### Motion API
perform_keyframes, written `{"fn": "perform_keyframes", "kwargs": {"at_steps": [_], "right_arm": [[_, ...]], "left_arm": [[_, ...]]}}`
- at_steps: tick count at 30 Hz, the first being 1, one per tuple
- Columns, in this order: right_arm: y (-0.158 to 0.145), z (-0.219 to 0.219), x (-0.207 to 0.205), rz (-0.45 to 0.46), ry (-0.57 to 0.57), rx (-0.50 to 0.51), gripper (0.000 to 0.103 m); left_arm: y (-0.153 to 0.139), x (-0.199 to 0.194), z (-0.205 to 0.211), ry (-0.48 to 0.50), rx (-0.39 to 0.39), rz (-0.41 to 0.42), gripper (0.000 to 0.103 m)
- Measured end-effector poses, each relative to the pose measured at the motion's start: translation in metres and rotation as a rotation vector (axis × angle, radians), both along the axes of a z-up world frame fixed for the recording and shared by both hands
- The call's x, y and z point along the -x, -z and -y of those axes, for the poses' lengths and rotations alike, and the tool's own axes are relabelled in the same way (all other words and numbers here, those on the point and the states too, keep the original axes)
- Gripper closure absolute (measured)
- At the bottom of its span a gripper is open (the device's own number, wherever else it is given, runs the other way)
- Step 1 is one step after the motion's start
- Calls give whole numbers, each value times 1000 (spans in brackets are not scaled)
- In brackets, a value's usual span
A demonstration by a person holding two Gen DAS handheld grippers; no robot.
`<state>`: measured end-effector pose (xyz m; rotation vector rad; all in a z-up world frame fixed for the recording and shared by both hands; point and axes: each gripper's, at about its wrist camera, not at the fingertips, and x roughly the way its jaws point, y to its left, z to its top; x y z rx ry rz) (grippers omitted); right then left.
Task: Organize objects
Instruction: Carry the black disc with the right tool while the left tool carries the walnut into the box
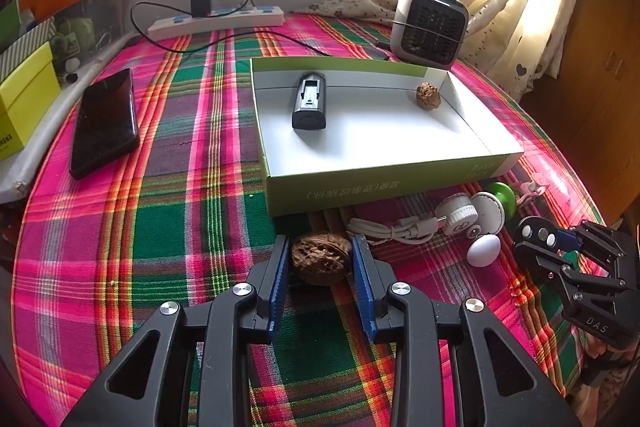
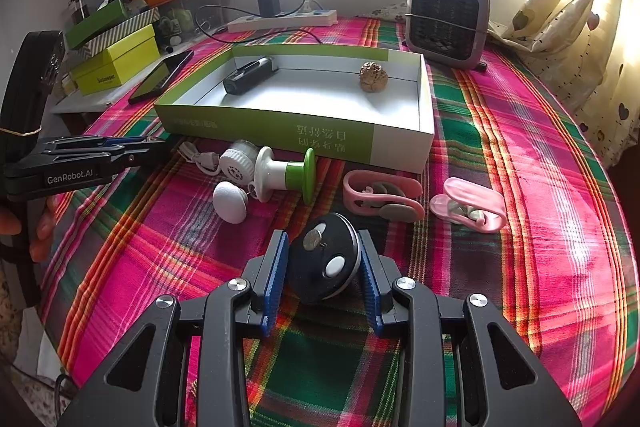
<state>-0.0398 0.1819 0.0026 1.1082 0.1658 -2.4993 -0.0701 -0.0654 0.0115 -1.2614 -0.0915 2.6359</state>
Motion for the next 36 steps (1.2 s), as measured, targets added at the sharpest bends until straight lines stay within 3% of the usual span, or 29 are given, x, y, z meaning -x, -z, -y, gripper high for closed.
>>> {"fn": "perform_keyframes", "kwargs": {"at_steps": [21,36], "right_arm": [[-25,-4,6,-41,0,27,68],[-50,9,39,-88,-47,39,68]], "left_arm": [[-26,1,-9,30,-3,-55,75],[-37,21,-15,33,-4,-76,75]]}}
